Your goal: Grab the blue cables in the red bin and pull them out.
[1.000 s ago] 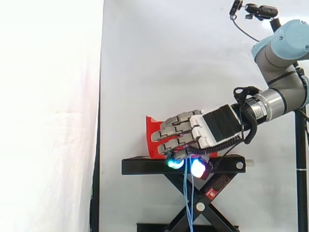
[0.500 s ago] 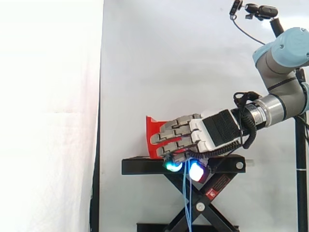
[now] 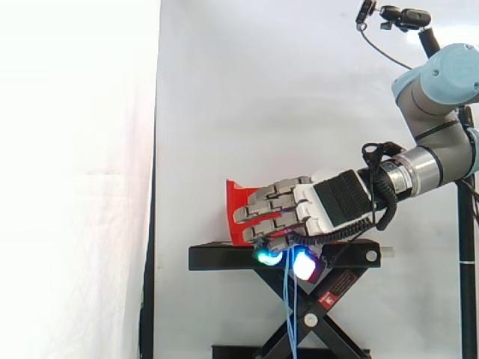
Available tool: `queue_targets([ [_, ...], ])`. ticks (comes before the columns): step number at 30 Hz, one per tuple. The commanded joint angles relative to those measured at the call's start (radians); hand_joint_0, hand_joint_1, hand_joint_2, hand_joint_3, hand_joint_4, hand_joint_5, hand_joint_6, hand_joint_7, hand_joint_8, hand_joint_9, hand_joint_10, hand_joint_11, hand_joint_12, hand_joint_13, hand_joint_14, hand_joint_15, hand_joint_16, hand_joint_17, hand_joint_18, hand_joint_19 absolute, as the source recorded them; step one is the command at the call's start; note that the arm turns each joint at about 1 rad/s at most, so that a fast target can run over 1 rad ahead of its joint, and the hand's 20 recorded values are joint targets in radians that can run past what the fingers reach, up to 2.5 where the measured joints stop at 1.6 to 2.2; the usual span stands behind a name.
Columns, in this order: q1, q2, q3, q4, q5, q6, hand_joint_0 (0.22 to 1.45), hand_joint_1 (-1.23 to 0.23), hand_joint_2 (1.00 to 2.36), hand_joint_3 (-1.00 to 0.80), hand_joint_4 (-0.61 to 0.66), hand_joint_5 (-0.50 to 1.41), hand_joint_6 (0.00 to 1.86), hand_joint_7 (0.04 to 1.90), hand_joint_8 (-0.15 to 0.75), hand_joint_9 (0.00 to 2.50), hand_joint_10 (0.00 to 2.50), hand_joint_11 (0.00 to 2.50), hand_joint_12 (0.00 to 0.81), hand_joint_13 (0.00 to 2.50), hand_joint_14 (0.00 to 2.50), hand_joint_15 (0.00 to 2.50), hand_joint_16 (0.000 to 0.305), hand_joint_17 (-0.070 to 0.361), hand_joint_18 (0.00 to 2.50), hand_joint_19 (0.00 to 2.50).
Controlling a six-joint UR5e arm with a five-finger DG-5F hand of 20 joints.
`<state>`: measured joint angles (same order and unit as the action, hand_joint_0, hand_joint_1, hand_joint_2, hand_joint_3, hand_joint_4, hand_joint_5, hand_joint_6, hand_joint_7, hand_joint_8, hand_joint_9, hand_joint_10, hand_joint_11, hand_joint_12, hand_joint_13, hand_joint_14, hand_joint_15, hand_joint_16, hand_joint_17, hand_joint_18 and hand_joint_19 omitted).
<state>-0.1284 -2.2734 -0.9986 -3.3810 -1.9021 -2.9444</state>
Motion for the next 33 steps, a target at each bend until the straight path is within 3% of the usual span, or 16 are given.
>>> queue_targets([
  [1,0.0,0.0,0.0,0.0,0.0,0.0,0.85,-0.83,1.0,-1.0,0.23,0.77,0.01,0.64,0.254,0.6,0.02,0.44,0.318,0.42,0.02,0.38,0.042,0.094,0.38,0.59],
  [33,-0.019,0.0,0.0,-0.003,-0.006,-0.025,0.86,-0.83,1.0,-1.0,0.24,0.8,0.01,0.65,0.253,0.6,0.02,0.43,0.319,0.43,0.01,0.38,0.042,0.094,0.39,0.59],
])
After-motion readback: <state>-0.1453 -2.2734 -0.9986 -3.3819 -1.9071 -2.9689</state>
